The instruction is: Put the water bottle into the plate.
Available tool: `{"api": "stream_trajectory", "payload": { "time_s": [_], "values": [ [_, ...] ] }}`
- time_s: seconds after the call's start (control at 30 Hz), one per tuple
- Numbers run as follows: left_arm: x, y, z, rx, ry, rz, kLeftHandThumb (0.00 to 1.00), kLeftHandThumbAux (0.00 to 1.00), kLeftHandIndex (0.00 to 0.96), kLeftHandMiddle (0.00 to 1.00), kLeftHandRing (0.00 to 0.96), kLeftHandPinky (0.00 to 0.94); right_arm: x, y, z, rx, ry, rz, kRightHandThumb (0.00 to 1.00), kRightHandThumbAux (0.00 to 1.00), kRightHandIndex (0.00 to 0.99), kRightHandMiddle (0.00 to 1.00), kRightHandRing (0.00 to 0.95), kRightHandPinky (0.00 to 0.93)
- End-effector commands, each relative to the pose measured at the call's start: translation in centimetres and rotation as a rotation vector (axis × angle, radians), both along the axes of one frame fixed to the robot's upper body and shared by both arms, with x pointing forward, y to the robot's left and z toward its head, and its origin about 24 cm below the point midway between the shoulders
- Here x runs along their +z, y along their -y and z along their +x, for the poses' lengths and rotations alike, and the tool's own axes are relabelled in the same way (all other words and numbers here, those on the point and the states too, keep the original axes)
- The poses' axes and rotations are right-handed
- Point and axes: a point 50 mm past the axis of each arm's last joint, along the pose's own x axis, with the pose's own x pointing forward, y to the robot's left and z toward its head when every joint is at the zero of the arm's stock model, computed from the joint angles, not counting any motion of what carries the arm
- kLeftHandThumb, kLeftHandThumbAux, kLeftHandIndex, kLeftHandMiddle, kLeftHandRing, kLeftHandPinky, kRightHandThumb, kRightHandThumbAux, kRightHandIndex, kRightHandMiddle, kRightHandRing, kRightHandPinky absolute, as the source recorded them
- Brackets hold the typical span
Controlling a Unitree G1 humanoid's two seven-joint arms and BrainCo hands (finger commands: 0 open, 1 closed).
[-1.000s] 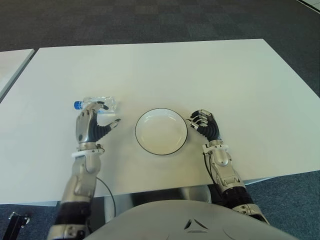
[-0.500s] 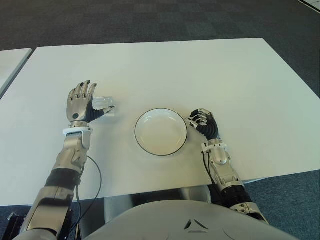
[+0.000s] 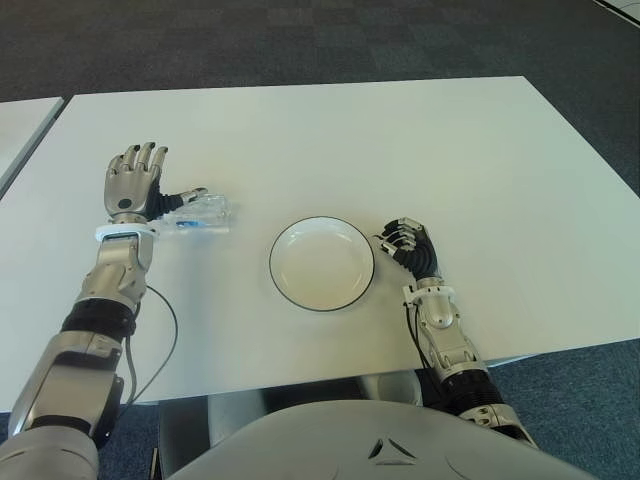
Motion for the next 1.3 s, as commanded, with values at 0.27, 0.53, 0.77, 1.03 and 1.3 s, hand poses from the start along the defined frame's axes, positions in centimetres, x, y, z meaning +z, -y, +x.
{"api": "stream_trajectory", "payload": {
  "time_s": [0.27, 0.53, 0.77, 1.03, 1.3],
  "values": [
    [-0.7, -0.5, 0.3, -0.095, -0.108, 0.11, 0.583, 0.09, 0.0, 0.0, 0.0, 0.0, -0.5, 0.4, -0.3, -0.018, -0.037, 0.004, 0.705, 0.731, 0.428, 0.523, 0.521, 0.532],
    [-1.6, -0.2, 0.5, -0.161, -0.215, 0.164, 0.582, 0.095, 0.0, 0.0, 0.0, 0.0, -0.5, 0.4, -0.4, -0.019, -0.028, 0.017, 0.705, 0.731, 0.428, 0.528, 0.527, 0.53],
    [-2.8, 0.4, 0.3, -0.248, -0.268, 0.2, 0.572, 0.106, 0.0, 0.0, 0.0, 0.0, -0.5, 0.5, -0.5, -0.021, -0.025, 0.018, 0.705, 0.732, 0.428, 0.522, 0.519, 0.516],
    [-3.7, 1.1, -0.3, -0.375, -0.323, 0.266, 0.559, 0.114, 0.0, 0.0, 0.0, 0.0, -0.4, 0.5, -0.8, -0.027, -0.032, 0.017, 0.705, 0.732, 0.429, 0.518, 0.512, 0.517],
    [-3.9, 1.5, -0.6, -0.473, -0.368, 0.295, 0.569, 0.13, 0.0, 0.0, 0.0, 0.0, -0.3, 0.6, -1.0, -0.03, -0.037, 0.012, 0.705, 0.732, 0.428, 0.513, 0.51, 0.516]
  ]
}}
